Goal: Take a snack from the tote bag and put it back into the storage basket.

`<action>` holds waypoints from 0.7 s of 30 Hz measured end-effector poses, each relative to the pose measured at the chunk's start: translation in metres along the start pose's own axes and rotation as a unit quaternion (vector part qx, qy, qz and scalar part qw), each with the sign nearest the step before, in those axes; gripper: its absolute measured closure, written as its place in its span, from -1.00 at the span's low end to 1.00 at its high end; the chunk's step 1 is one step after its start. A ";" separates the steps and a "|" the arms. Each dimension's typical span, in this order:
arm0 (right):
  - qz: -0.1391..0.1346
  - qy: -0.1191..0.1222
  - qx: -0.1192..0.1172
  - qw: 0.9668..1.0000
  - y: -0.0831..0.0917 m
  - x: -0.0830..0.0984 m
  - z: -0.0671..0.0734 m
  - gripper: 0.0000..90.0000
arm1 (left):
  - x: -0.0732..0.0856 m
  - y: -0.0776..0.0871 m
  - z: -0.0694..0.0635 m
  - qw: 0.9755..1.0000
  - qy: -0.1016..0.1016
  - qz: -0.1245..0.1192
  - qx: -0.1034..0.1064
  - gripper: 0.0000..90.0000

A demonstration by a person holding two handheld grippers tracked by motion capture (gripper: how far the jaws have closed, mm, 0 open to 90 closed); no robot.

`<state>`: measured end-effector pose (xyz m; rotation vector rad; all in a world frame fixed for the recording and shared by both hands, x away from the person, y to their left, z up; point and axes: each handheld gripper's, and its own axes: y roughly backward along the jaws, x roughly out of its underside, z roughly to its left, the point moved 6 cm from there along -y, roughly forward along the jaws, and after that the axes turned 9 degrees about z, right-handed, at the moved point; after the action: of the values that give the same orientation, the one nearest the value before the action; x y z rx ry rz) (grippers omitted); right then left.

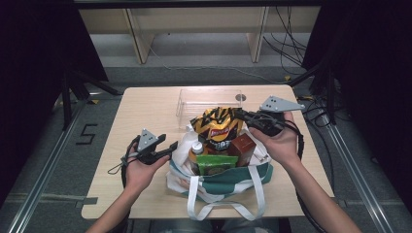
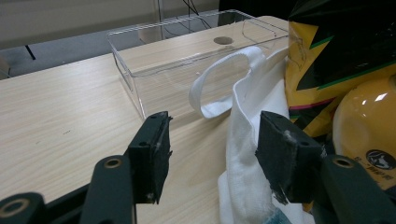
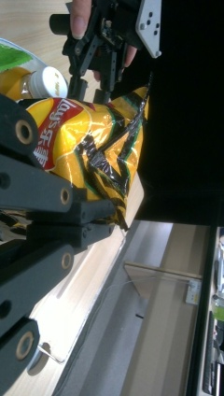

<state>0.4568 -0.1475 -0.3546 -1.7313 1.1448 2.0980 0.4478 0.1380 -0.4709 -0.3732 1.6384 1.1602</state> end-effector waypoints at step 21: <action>-0.040 0.002 0.010 0.999 0.007 -0.018 0.003 1.00 | 0.000 0.001 0.000 1.000 0.003 -0.002 -0.002 -0.03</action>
<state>0.4556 -0.1445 -0.3351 -1.7445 1.0743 2.0297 0.4476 0.1383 -0.4702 -0.3817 1.6397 1.1606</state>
